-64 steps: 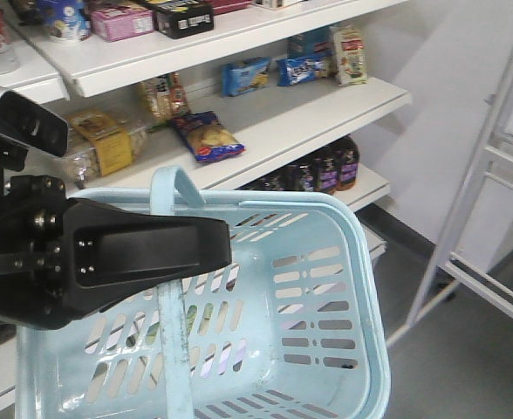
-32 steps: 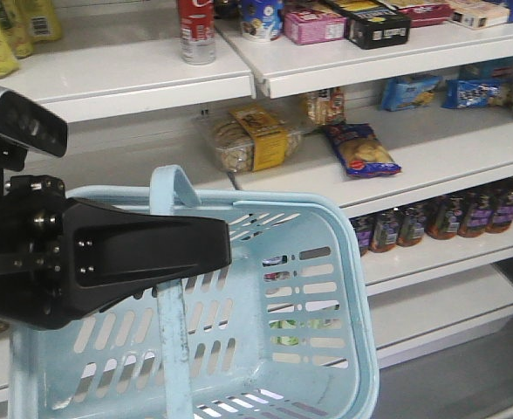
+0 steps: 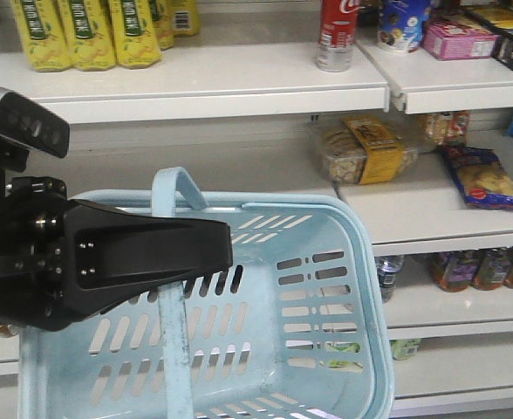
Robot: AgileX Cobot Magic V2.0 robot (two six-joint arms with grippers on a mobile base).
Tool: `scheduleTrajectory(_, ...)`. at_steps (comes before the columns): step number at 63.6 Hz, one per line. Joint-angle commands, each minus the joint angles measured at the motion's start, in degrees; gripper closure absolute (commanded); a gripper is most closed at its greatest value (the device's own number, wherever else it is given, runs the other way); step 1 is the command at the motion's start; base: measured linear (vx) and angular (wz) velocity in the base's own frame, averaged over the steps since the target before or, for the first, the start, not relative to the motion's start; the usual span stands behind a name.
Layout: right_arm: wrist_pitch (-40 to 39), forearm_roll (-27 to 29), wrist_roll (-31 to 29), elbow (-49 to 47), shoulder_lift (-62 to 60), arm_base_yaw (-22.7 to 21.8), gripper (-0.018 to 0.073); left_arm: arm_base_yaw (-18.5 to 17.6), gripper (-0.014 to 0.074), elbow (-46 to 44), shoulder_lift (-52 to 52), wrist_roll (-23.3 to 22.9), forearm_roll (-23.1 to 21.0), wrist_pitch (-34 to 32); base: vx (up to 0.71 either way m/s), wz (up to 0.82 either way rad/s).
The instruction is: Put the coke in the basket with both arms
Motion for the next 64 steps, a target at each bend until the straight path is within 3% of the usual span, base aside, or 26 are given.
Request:
scheduleTrajectory(1,-3.9,-0.6,-0.3,0.4,-0.7,-0.1,0.0564,-0.1,0.0602,-2.0,-1.3,0.3,-5.3,-6.2,0.04,0.45)
scheduleTrajectory(31,-3.9,-0.6,-0.3,0.4,-0.7,-0.1,0.0564,-0.1,0.0602,-2.0,-1.3,0.3,-5.2,-6.2,0.06,0.38)
scheduleTrajectory(64,-3.9,-0.6,-0.3,0.4,-0.7,-0.1,0.0564,-0.1,0.0602,-2.0,-1.3,0.3,-5.2,-6.1,0.09,0.00)
